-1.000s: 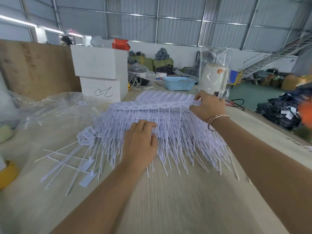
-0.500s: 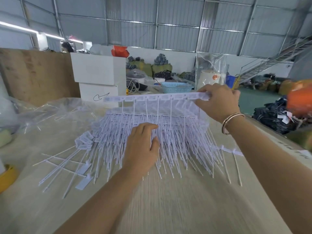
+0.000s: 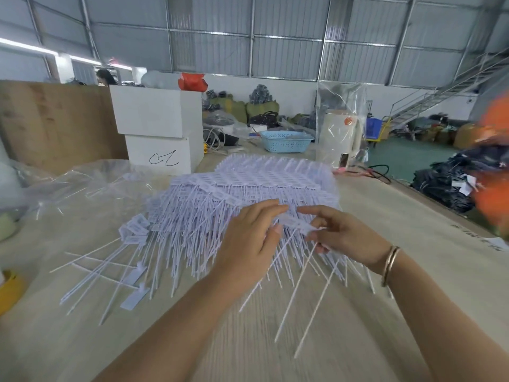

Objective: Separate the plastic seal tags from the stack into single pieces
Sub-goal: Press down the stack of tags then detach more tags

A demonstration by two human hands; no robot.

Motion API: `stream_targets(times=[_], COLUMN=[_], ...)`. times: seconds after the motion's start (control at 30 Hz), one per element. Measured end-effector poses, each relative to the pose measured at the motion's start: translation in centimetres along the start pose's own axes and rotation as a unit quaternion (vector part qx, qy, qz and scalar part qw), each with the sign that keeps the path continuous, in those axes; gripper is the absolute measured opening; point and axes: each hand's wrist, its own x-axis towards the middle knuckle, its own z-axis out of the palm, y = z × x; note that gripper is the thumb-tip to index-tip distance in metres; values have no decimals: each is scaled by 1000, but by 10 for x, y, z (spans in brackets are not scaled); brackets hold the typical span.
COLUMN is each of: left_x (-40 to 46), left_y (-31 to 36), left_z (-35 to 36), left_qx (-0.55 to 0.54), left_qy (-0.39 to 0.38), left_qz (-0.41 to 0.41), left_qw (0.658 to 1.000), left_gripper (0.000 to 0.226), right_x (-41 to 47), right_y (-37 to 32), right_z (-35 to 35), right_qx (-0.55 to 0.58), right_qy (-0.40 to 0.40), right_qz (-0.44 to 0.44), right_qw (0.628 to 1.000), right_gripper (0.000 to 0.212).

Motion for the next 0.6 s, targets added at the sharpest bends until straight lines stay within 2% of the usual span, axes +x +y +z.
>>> stream_targets(times=[0.07,0.13,0.27,0.37,0.4,0.5,0.6], left_x=[1,2,3,5,6,4,2], left_y=[6,10,7,3,1,-1,1], left_z=[5,6,-3,-9,-10,-8,-6], left_qx=[1,0,36,78,88,99,80], left_qy=[-44,-54,-31,26,47,80,75], left_qz=[12,19,36,47,56,76,52], left_qw=[999,998,998,996,993,989,993], left_gripper=[45,47,43,38,34,30,32], right_x=[-1,-1,-4,-10,-12,-17,-17], right_y=[-4,-8,-10,-15,-17,-23,-24], right_z=[11,23,36,33,29,25,26], right_qx=[60,92,182,242,222,58,15], right_qy=[-15,-22,-42,-52,-46,-58,-41], right_qz=[-17,-36,-50,-29,-18,-11,-3], right_qw=[998,995,981,968,974,997,999], right_gripper=[43,40,46,44,40,17,8])
